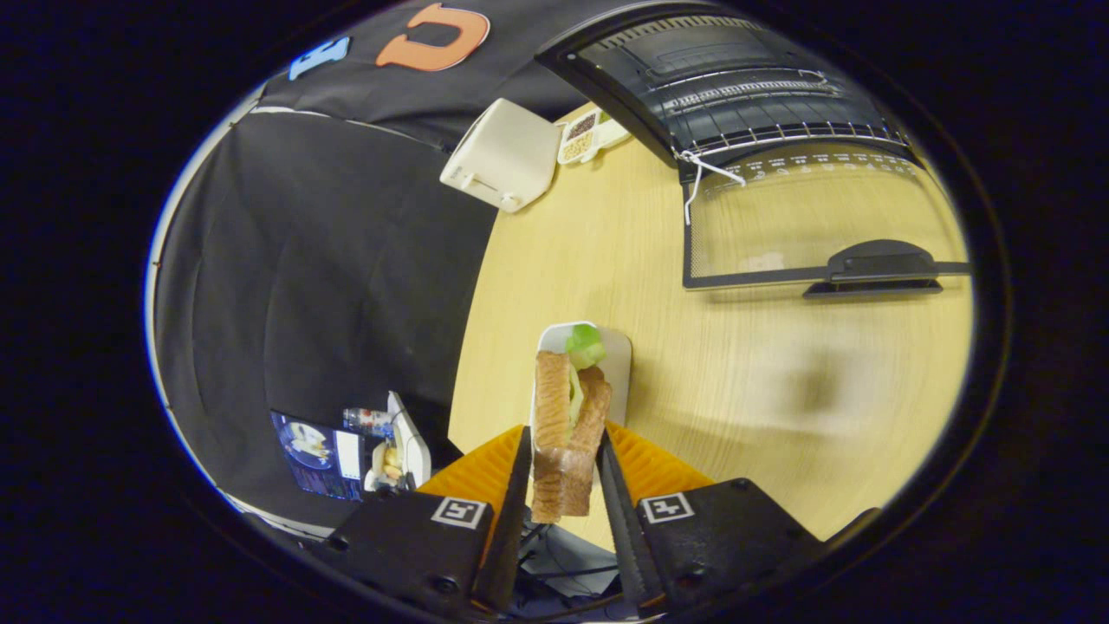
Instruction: Open the toaster oven, put the food inside, and close the toaster oven door.
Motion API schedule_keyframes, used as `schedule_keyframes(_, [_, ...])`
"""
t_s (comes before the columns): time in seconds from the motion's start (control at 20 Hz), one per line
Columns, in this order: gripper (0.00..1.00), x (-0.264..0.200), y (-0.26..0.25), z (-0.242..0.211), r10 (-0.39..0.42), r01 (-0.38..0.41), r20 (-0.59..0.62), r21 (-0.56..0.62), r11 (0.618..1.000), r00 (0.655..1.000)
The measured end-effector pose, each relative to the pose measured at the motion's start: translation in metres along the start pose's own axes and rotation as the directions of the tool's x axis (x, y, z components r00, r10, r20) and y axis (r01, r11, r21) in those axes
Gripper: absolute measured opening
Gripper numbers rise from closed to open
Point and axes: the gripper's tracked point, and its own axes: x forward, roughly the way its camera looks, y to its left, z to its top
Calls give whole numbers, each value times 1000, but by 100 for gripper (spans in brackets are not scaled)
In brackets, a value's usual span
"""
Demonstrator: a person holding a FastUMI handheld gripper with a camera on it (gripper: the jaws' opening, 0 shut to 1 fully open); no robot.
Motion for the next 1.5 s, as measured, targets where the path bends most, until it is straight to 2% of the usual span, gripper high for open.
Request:
schedule_keyframes(0.05, [44, 0, 3, 2, 2, -3, 20, 17, 1000, 1000])
schedule_keyframes(0.15, [38, -4, 5, 4, -2, 2, 45, -1, 1000, 999])
schedule_keyframes(0.45, [35, -23, 19, -3, 53, -50, 74, -47, 998, 996])
schedule_keyframes(0.6, [33, -40, 26, 2, 114, -107, 105, -62, 992, 988])
schedule_keyframes(0.65, [33, -47, 25, 9, 129, -123, 134, -49, 991, 983])
schedule_keyframes(0.8, [33, -61, 0, 43, 86, -98, 260, 34, 995, 962])
schedule_keyframes(0.9, [33, -67, -18, 64, 92, -120, 321, 70, 990, 943])
schedule_keyframes(1.05, [33, -78, -33, 100, 141, -229, 459, 141, 963, 877])
schedule_keyframes(1.2, [33, -101, -69, 140, 85, -251, 619, 187, 950, 781])
schedule_keyframes(1.35, [32, -121, -86, 178, 98, -336, 724, 192, 922, 682])
schedule_keyframes(1.5, [33, -113, -112, 211, 37, -352, 784, 236, 906, 620])
